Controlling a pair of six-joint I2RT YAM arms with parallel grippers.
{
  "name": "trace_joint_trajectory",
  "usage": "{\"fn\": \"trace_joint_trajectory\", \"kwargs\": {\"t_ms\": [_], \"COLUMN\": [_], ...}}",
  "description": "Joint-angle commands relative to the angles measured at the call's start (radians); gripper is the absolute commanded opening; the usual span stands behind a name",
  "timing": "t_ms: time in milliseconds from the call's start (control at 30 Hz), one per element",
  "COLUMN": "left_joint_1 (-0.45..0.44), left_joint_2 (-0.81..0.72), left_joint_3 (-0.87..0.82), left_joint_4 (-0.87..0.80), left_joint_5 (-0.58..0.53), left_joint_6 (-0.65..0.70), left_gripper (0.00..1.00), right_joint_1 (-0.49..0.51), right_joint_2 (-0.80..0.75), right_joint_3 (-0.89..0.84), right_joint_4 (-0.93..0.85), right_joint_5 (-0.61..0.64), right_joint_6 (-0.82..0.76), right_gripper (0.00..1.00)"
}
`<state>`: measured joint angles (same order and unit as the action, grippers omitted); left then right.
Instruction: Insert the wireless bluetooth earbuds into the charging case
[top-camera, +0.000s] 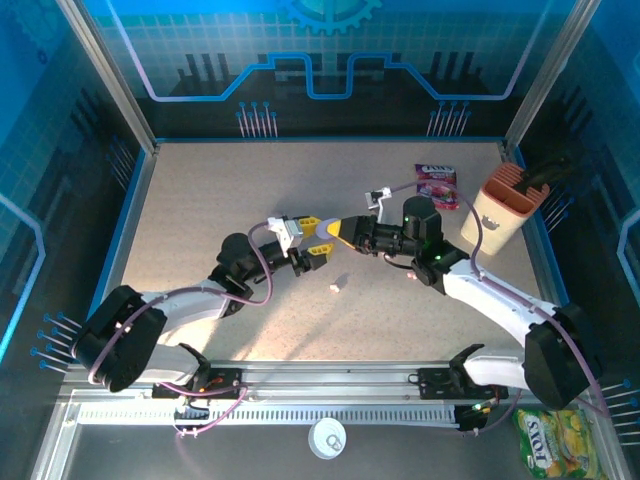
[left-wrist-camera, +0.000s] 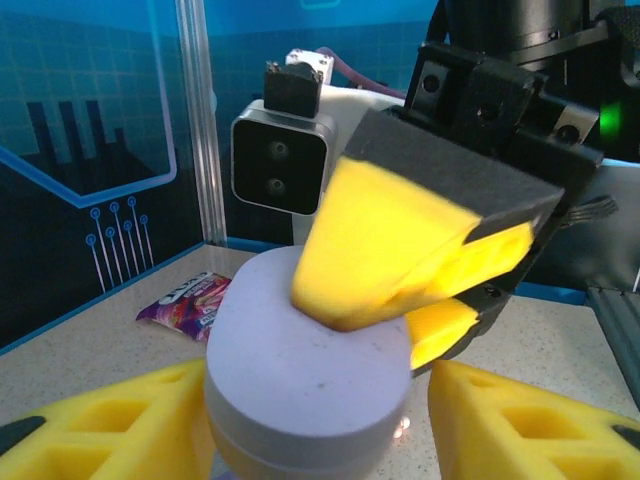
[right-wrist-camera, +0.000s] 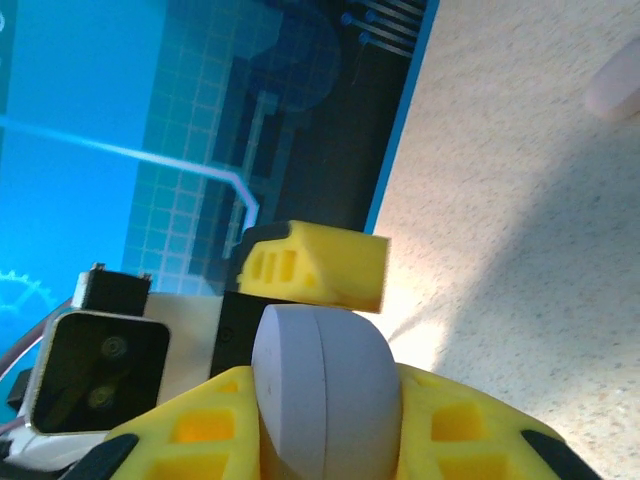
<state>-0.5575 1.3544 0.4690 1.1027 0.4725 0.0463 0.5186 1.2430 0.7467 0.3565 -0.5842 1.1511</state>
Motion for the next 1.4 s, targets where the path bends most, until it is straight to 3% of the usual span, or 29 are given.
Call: {"fn": "trace_joint_trajectory", "kwargs": {"t_ms": [0, 133, 267, 400, 567, 933, 1033, 1133, 1200, 1367], "left_joint_1": [0.004, 0.004, 0.004, 0.004, 0.007, 0.008, 0.007, 0.013, 0.016, 0.107], "left_joint_2": [-0.051, -0.113, -0.181, -0.217, -0.217, -0.139, -0.100, -0.057, -0.023, 0.043], "left_joint_3": [-0.002, -0.009, 0.032, 0.079, 0.138, 0.321, 0.373, 0.415, 0.431, 0.465], "left_joint_4": [-0.091, -0.276, -0.622, -0.873, -1.059, -1.398, -1.465, -1.507, -1.520, -1.500], "left_joint_5": [0.006, -0.052, -0.132, -0.264, -0.392, -0.426, -0.483, -0.459, -0.526, -0.445], "left_joint_6": [0.048, 0.103, 0.160, 0.156, 0.098, -0.003, -0.107, -0.105, -0.136, -0.187], "left_gripper": [0.69, 0.85, 0.99, 0.99, 0.99, 0.99, 0.99, 0.99, 0.99, 0.99], "right_joint_1": [-0.040, -0.061, -0.061, -0.061, -0.063, -0.087, -0.097, -0.110, -0.118, -0.098], "right_joint_2": [-0.027, 0.001, 0.053, 0.104, 0.178, 0.302, 0.286, 0.237, 0.181, 0.020], "right_joint_3": [-0.044, -0.042, -0.006, -0.020, -0.049, -0.132, -0.143, -0.150, -0.150, -0.096], "right_joint_4": [0.007, -0.078, -0.265, -0.293, -0.299, -0.190, -0.195, -0.236, -0.283, -0.439], "right_joint_5": [0.087, 0.159, 0.274, 0.328, 0.371, 0.337, 0.333, 0.358, 0.391, 0.515], "right_joint_6": [-0.022, -0.098, -0.221, -0.261, -0.290, -0.279, -0.277, -0.293, -0.323, -0.489], "right_gripper": [0.18, 0.17, 0.16, 0.16, 0.17, 0.20, 0.29, 0.44, 0.53, 0.71]}}
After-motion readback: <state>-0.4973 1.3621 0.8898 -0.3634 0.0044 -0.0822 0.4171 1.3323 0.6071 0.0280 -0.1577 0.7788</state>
